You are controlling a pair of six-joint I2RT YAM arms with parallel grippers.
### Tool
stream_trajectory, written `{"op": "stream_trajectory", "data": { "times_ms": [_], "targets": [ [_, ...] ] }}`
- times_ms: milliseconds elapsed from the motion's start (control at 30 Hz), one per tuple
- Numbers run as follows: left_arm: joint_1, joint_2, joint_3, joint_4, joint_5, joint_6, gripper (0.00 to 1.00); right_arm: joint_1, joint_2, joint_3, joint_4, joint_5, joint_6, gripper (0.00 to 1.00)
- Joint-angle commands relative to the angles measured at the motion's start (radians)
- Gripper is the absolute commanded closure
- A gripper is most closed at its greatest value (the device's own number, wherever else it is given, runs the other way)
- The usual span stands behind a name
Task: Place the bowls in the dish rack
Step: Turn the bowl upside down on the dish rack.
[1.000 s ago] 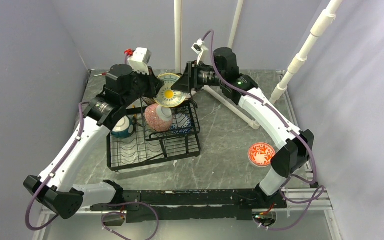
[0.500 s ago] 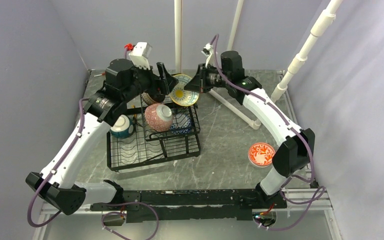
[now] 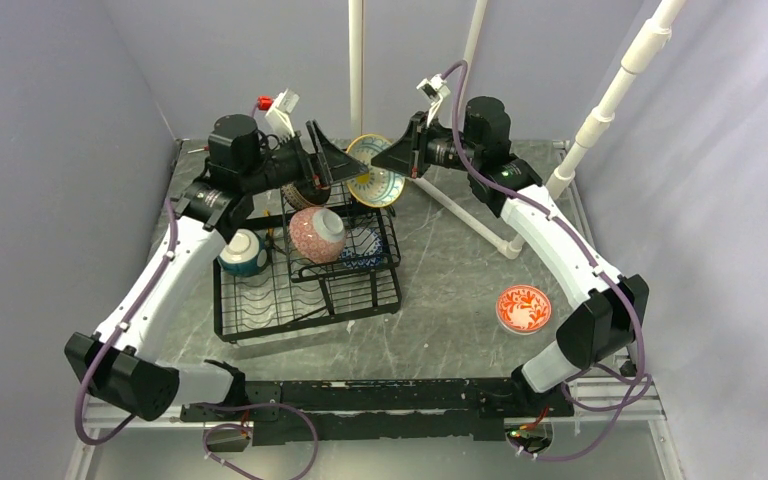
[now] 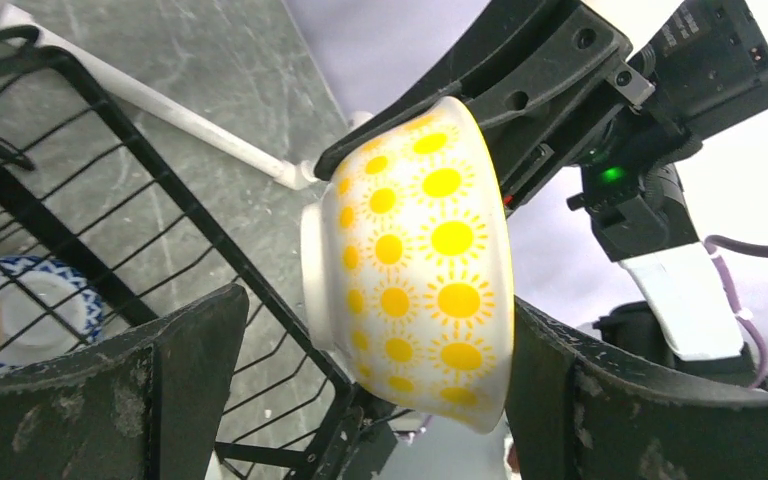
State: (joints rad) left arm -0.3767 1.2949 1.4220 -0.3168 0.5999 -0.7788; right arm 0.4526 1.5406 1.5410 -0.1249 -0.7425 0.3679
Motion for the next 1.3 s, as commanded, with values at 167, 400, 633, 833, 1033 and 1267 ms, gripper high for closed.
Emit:
{"op": "stream_trajectory", "data": {
  "times_ms": [167, 400, 633, 833, 1033, 1267],
  "targets": [
    [-0.034, 0.035, -0.027, 0.102, 0.081, -0.073, 0.13, 0.003, -0.024, 0.045, 0.112, -0.044, 0.046, 1.00],
    [-0.050, 0.059, 0.008, 0.019, 0.037, -0.022, 0.30, 0.007, -0.005, 0.042, 0.121, -0.040, 0.075, 1.00],
    [-0.046, 0.027, 0.060, -0.153, -0.112, 0.073, 0.68, 0.046, 0.053, 0.074, 0.122, -0.059, 0.117, 1.00],
    [0.010, -0.050, 0.077, -0.241, -0.184, 0.124, 0.85, 0.124, 0.124, 0.180, 0.106, -0.061, 0.101, 0.96],
    [0.063, -0.141, 0.074, -0.324, -0.285, 0.161, 0.97, 0.201, 0.170, 0.250, 0.121, -0.043, 0.087, 0.81],
    [0.068, -0.265, 0.043, -0.411, -0.487, 0.216, 0.97, 0.304, 0.260, 0.353, 0.083, 0.005, -0.002, 0.68]
  ]
}}
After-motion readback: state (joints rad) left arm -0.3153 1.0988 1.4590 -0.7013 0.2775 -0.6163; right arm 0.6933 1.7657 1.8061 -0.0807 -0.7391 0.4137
